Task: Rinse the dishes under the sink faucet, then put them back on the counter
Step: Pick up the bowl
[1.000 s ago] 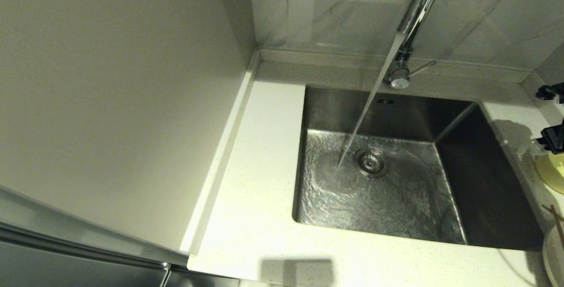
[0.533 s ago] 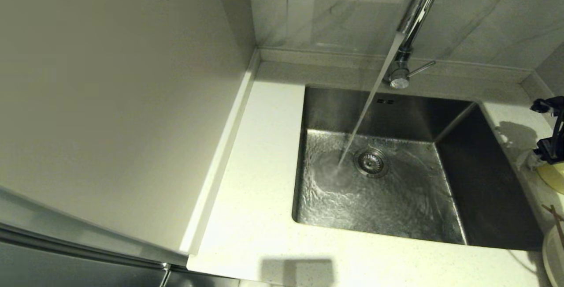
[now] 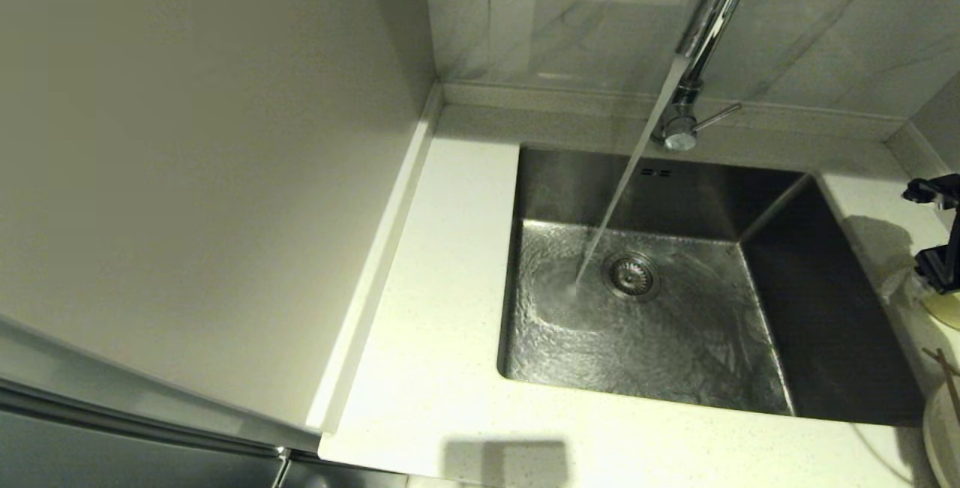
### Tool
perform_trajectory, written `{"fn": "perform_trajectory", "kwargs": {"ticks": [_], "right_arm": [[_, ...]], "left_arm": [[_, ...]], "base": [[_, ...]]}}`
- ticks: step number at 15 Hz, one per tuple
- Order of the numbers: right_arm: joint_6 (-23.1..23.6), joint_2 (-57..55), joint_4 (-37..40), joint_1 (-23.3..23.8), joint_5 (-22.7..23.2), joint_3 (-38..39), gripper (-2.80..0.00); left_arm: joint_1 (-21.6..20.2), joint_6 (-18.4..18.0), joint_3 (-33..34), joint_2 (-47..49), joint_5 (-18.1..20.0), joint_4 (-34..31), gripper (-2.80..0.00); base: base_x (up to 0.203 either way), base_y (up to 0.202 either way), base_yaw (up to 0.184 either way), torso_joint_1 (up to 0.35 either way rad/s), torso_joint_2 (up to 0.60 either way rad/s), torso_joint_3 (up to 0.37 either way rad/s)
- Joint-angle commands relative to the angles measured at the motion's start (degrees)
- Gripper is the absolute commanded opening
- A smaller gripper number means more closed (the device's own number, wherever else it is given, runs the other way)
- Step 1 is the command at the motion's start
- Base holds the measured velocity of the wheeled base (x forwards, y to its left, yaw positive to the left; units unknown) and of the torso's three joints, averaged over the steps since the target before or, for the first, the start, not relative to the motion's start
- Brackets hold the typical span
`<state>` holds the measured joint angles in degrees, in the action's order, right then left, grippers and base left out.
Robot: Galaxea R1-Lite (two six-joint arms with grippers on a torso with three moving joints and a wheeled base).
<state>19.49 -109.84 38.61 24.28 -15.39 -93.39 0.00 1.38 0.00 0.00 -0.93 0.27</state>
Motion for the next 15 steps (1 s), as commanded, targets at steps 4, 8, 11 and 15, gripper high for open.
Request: {"fn": "perform_trajectory", "kwargs": {"ticks": [4,8,11,15], "right_arm": [[0.2,0.97,0.15,-0.55,-0.08,0.9,-2.8],[0.18,-0.33,-0.12,-0.55,0.22,0.51,-2.8],[0.18,-1.07,-0.34,-0.55,0.73,0.32,-2.8],[0.47,0.39,-2.85,-2.36,1.88,0.29,-2.8]], "left_arm": [[0.0,0.03,0.0,-0.09,-0.04,0.0,-2.8],[0.0,0.03,0.0,-0.09,-0.04,0.0,-2.8],[0.0,0.03,0.0,-0.09,-0.04,0.0,-2.8],[0.0,0.03,0.0,-0.09,-0.04,0.0,-2.8]], "base": [[0.0,0.0,0.0,0.0,0.0,0.0],[0.0,0.0,0.0,0.0,0.0,0.0],[0.0,0.0,0.0,0.0,0.0,0.0],[0.0,0.0,0.0,0.0,0.0,0.0]]}}
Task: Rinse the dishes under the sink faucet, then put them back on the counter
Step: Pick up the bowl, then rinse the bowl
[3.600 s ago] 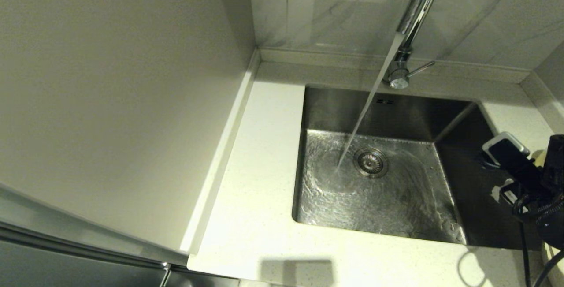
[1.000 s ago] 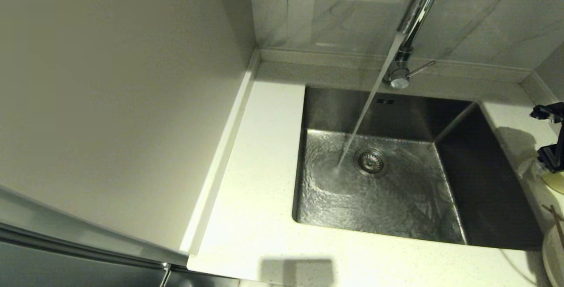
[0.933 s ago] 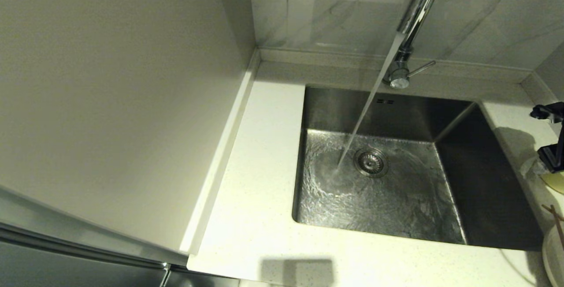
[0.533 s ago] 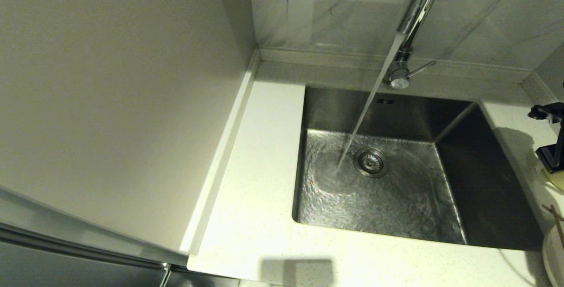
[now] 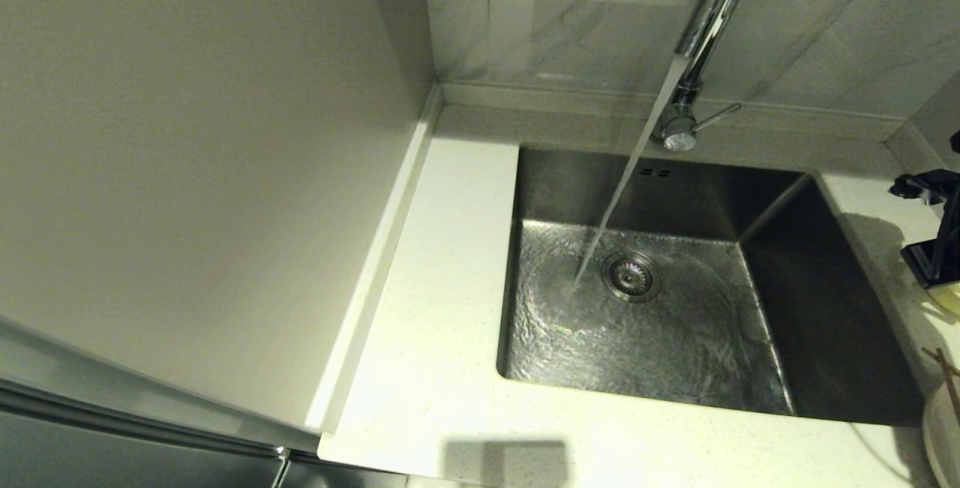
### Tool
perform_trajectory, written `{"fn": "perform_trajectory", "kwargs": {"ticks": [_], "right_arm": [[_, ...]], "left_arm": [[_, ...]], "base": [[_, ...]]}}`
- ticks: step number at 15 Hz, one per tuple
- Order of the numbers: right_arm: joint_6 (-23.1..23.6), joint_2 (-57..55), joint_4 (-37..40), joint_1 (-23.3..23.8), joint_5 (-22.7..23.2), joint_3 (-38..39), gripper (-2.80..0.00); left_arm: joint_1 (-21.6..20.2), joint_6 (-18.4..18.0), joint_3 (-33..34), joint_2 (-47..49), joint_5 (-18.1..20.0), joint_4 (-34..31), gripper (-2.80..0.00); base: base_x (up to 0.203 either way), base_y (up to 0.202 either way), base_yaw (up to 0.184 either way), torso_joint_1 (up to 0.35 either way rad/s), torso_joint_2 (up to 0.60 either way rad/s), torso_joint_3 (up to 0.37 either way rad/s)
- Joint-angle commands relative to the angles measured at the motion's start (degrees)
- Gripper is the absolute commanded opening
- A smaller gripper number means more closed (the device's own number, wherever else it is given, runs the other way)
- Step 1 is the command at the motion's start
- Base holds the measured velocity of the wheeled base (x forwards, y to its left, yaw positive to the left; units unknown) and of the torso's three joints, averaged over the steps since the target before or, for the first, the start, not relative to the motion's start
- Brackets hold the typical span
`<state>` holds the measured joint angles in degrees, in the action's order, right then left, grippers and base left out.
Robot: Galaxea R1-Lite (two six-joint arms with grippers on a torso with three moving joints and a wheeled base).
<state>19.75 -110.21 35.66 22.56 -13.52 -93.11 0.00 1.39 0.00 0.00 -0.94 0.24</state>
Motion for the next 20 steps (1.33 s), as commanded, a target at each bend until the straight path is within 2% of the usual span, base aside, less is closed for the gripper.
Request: {"fn": "perform_trajectory", "kwargs": {"ticks": [1,6,11,14,17,20], "right_arm": [[0.3,1.73,-0.03,-1.7,0.42,0.04,-2.8],[0.49,9.63,-0.06,-9.58,1.12,1.78,-2.8],[0.83,19.67,0.24,-21.75,0.78,7.12,-2.8],[2.44,26.51,1.78,-33.38,0.9,11.25,-2.8],[2.93,30.2,7.36,-48.69,0.15,11.92,-2.8],[2.44,30.57,10.17,-61.62,-4.84,12.13,-2.8]], "left_arm": [[0.0,0.02,0.0,-0.09,-0.03,0.02,-2.8],[0.0,0.02,0.0,-0.09,-0.03,-0.06,-2.8],[0.0,0.02,0.0,-0.09,-0.03,0.02,-2.8],[0.0,0.02,0.0,-0.09,-0.03,0.02,-2.8],[0.0,0.02,0.0,-0.09,-0.03,0.02,-2.8],[0.0,0.02,0.0,-0.09,-0.03,0.02,-2.8]], "base": [[0.0,0.0,0.0,0.0,0.0,0.0],[0.0,0.0,0.0,0.0,0.0,0.0],[0.0,0.0,0.0,0.0,0.0,0.0],[0.0,0.0,0.0,0.0,0.0,0.0],[0.0,0.0,0.0,0.0,0.0,0.0],[0.0,0.0,0.0,0.0,0.0,0.0]]}}
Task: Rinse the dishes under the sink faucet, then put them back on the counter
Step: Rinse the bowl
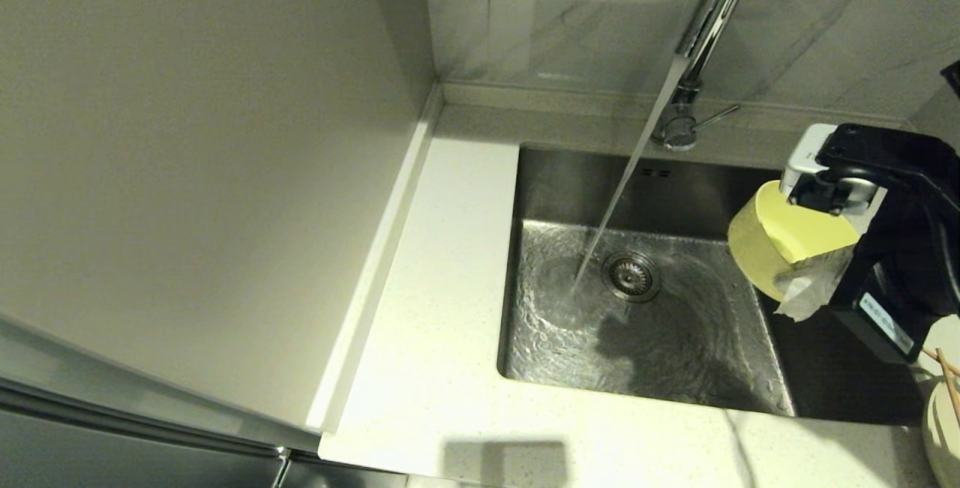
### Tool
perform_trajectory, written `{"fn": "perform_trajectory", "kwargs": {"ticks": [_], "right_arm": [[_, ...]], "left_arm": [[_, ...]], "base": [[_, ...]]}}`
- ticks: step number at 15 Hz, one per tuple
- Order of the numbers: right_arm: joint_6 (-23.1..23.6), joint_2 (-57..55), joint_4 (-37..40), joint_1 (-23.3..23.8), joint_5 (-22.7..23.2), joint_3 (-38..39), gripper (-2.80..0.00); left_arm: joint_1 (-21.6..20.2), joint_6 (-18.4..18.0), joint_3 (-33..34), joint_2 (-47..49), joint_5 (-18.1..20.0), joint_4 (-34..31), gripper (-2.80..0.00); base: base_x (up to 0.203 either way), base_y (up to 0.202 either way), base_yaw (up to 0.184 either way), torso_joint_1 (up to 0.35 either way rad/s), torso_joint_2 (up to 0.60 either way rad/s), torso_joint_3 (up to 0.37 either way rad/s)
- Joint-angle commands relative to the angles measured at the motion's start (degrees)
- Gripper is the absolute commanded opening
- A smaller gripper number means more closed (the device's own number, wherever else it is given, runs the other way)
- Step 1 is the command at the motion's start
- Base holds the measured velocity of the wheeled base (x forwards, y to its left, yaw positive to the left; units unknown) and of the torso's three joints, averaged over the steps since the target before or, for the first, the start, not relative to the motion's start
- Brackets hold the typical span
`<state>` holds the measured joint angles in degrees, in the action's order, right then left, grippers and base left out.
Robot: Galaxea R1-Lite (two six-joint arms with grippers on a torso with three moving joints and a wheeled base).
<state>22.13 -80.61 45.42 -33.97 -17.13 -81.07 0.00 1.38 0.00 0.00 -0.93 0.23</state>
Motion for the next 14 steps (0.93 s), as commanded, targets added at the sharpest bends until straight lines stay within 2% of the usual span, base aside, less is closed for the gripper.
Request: {"fn": "perform_trajectory", "kwargs": {"ticks": [1,3,7,10,14], "right_arm": [[-0.02,0.54,0.73,-8.62,-3.81,0.09,-2.8],[0.18,-1.01,0.95,-14.34,-7.54,-0.55,-2.8],[-0.67,-7.6,-0.9,-20.07,-7.72,-5.72,-2.8],[-1.69,-11.4,-11.43,-21.18,-7.49,-4.67,-2.8],[-3.7,-13.96,-17.08,-21.14,-7.34,-3.2,-2.8]], "left_arm": [[0.0,0.03,0.0,-0.09,-0.04,0.04,-2.8],[0.0,0.03,0.0,-0.09,-0.04,0.04,-2.8],[0.0,0.03,0.0,-0.09,-0.04,0.04,-2.8],[0.0,0.03,0.0,-0.09,-0.04,0.04,-2.8],[0.0,0.03,0.0,-0.09,-0.04,0.04,-2.8]], "base": [[0.0,0.0,0.0,0.0,0.0,0.0],[0.0,0.0,0.0,0.0,0.0,0.0],[0.0,0.0,0.0,0.0,0.0,0.0],[0.0,0.0,0.0,0.0,0.0,0.0],[0.0,0.0,0.0,0.0,0.0,0.0]]}}
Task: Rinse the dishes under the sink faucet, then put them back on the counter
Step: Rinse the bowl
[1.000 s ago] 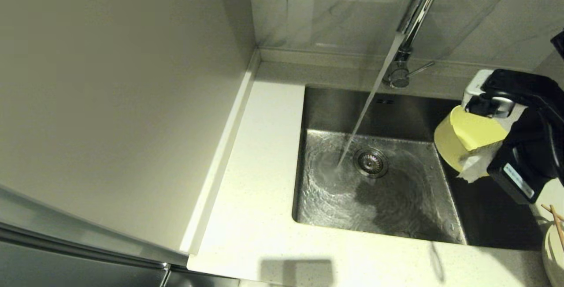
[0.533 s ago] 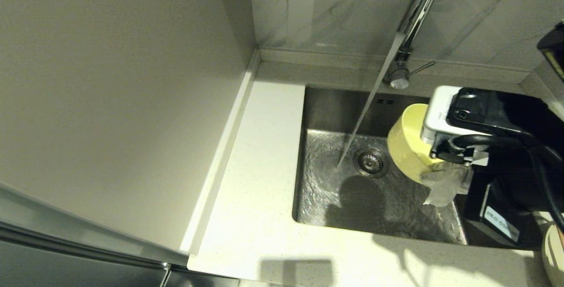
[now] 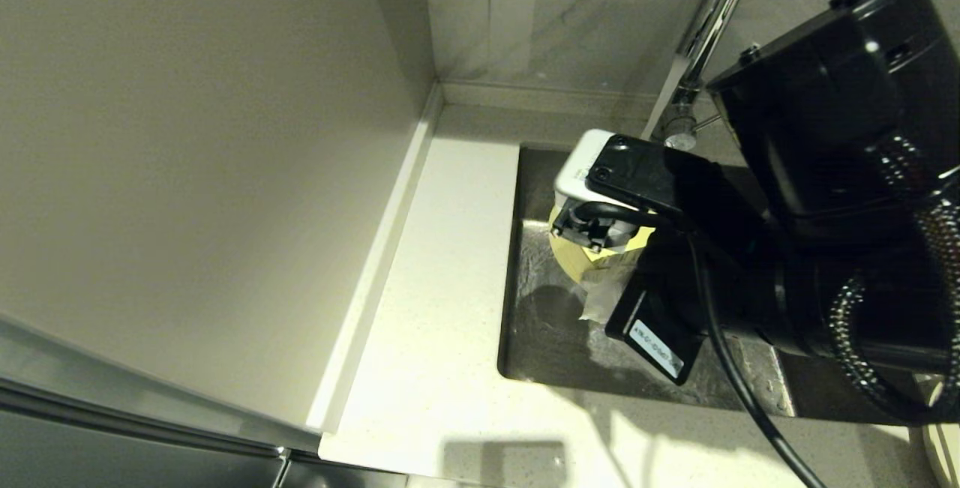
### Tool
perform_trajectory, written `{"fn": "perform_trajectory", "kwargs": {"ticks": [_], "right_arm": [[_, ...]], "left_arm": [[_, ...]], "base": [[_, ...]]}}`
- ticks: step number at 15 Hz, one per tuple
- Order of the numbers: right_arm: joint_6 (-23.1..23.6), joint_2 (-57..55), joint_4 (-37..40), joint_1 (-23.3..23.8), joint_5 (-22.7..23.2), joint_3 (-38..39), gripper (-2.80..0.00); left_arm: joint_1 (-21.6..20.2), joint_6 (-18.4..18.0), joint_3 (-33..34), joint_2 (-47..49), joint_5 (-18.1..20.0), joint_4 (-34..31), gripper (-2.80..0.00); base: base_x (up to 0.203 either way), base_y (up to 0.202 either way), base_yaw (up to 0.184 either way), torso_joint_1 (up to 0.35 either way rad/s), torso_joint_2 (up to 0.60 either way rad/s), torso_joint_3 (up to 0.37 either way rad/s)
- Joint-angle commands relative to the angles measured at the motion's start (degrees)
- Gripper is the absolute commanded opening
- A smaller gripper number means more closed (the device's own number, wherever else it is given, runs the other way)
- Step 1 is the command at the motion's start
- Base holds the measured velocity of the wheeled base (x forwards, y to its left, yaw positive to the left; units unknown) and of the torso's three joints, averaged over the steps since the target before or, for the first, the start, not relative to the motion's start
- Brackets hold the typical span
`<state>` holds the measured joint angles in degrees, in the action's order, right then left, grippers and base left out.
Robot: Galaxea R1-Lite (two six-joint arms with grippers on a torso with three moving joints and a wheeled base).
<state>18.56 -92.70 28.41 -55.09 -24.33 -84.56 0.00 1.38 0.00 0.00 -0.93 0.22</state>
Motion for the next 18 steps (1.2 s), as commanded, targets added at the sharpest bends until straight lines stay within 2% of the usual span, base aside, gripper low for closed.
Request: {"fn": "perform_trajectory", "kwargs": {"ticks": [1,5,9,16,18], "right_arm": [[-0.85,-2.59,-0.24,0.06,0.15,0.07,-2.8],[-2.99,-6.39,-6.0,1.71,2.0,-1.06,-2.8],[-2.81,-9.45,-19.92,5.33,2.82,-1.05,-2.8],[-3.37,-14.98,-22.9,12.76,3.68,-5.21,-2.8],[-3.01,-16.34,-26.02,14.43,3.72,-5.38,-2.8]], "left_arm": [[0.0,0.03,0.0,-0.09,-0.04,0.04,-2.8],[0.0,0.03,0.0,-0.09,-0.04,0.04,-2.8],[0.0,0.03,0.0,-0.09,-0.04,0.04,-2.8],[0.0,0.03,0.0,-0.09,-0.04,0.04,-2.8],[0.0,0.03,0.0,-0.09,-0.04,0.04,-2.8]], "base": [[0.0,0.0,0.0,0.0,0.0,0.0],[0.0,0.0,0.0,0.0,0.0,0.0],[0.0,0.0,0.0,0.0,0.0,0.0],[0.0,0.0,0.0,0.0,0.0,0.0],[0.0,0.0,0.0,0.0,0.0,0.0]]}}
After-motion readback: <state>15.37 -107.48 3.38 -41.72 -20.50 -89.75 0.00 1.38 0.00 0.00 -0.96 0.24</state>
